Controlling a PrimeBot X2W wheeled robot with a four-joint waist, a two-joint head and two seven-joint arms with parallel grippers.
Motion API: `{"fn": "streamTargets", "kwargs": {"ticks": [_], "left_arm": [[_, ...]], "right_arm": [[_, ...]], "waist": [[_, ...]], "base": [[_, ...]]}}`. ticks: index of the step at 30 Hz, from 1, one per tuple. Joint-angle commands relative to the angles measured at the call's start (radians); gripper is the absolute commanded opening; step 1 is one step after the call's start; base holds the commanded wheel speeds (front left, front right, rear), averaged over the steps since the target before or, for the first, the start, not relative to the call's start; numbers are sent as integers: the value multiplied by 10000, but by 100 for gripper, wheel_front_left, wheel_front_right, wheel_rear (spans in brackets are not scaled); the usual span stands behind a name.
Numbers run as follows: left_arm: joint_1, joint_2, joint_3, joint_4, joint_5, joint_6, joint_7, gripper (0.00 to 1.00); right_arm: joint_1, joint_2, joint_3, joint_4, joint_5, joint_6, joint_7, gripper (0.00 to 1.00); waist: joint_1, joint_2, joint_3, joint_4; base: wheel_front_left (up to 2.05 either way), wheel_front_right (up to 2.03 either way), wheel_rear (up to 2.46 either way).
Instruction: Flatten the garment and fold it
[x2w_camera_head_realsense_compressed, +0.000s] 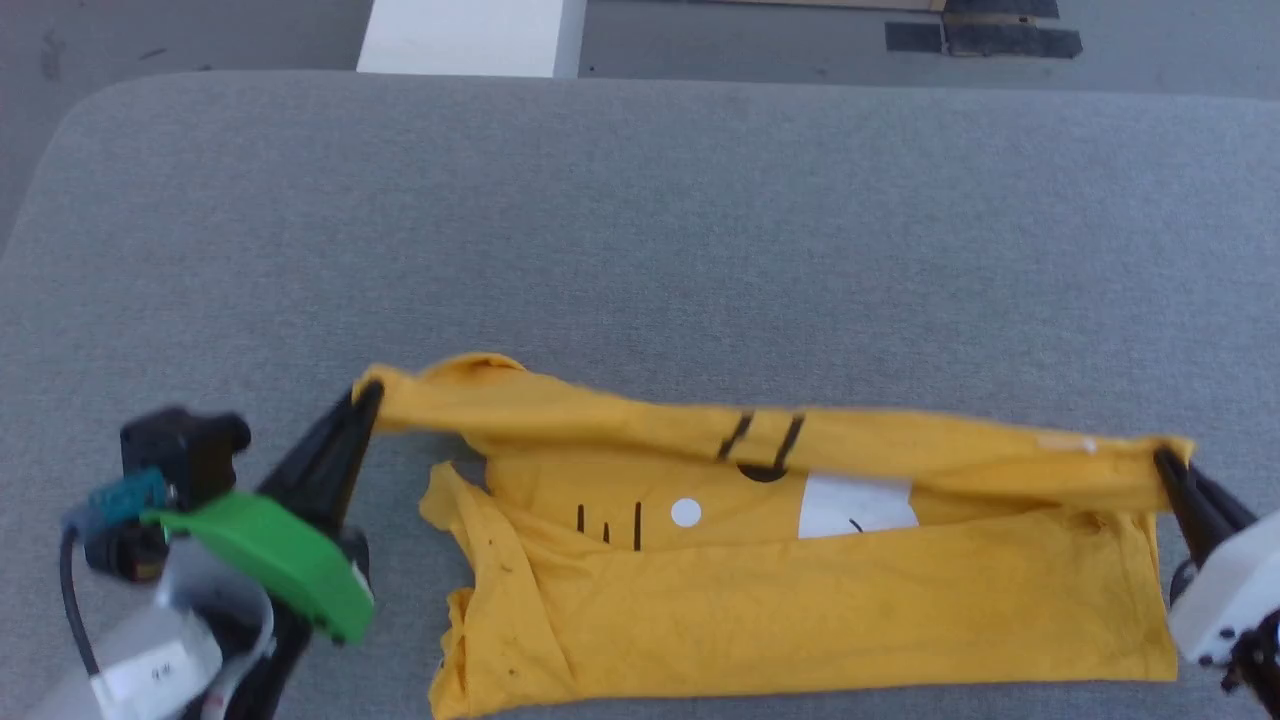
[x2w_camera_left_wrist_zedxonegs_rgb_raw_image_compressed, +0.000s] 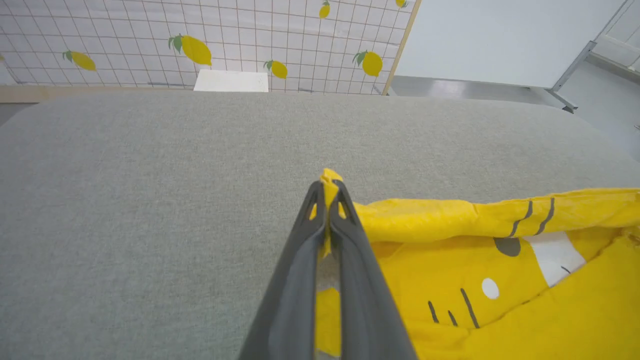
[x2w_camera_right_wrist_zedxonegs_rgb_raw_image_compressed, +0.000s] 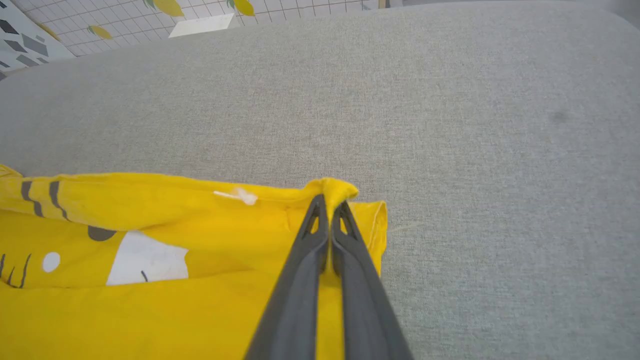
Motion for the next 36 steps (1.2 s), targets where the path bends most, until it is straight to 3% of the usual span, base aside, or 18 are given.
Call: {"fn": "streamTargets", "kwargs": {"ticks": [1, 12, 13, 14, 15, 16, 17, 23, 27, 32, 36], "left_arm": [[480, 65, 56, -126, -217, 156, -41, 0], [1939, -88, -644, 601, -635, 335, 346, 0], [1923, -173, -708, 743, -625, 346, 366, 0], [1900, -243, -758, 850, -616, 345, 378, 0], [1853, -323, -813, 972, -580, 337, 367, 29], [1801, -396, -827, 1060, -537, 350, 310, 49], [1735, -491, -831, 1157, -489, 367, 222, 100], [1574, -1078, -322, 1214, -579, 593, -775, 100], [1674, -1276, 333, 868, -320, 1184, -1749, 100], [1847, -1488, 1259, 117, 1141, 2347, -2224, 100], [2002, -2014, 1893, -585, 2453, 2758, -2250, 100]], "right_arm": [[298, 142, -130, -53, 75, -15, -105, 0], [1316, 412, -49, 590, -409, -15, -447, 0], [1313, 397, -16, 725, -489, -15, -479, 16], [1298, 388, 9, 827, -559, -15, -520, 54], [1270, 400, 13, 969, -637, -15, -551, 100], [1237, 415, 17, 1065, -683, -15, -582, 100], [1197, 424, 35, 1159, -722, -15, -619, 100], [1064, 420, 127, 953, -398, -15, -675, 100], [1063, 524, -266, 267, -81, -15, -552, 100], [1041, 785, -973, -220, -591, -15, -166, 100], [1061, 1045, -1160, 47, -1061, -15, 266, 100]], "waist": [[0, -1, -166, 142], [0, -1, -372, 137], [0, -1, -393, 133], [0, -1, -408, 129], [0, -1, -424, 125], [0, -1, -434, 127], [0, -1, -445, 132], [0, -1, -550, 144], [0, -1, -586, 121], [0, -1, -466, 137], [0, -1, -263, 259]], "base": [[0, 0, 0], [0, 0, 0], [0, 0, 0], [0, 0, 0], [0, 0, 0], [0, 0, 0], [0, 0, 0], [0, 0, 0], [0, 0, 0], [0, 0, 0], [0, 0, 0]]}}
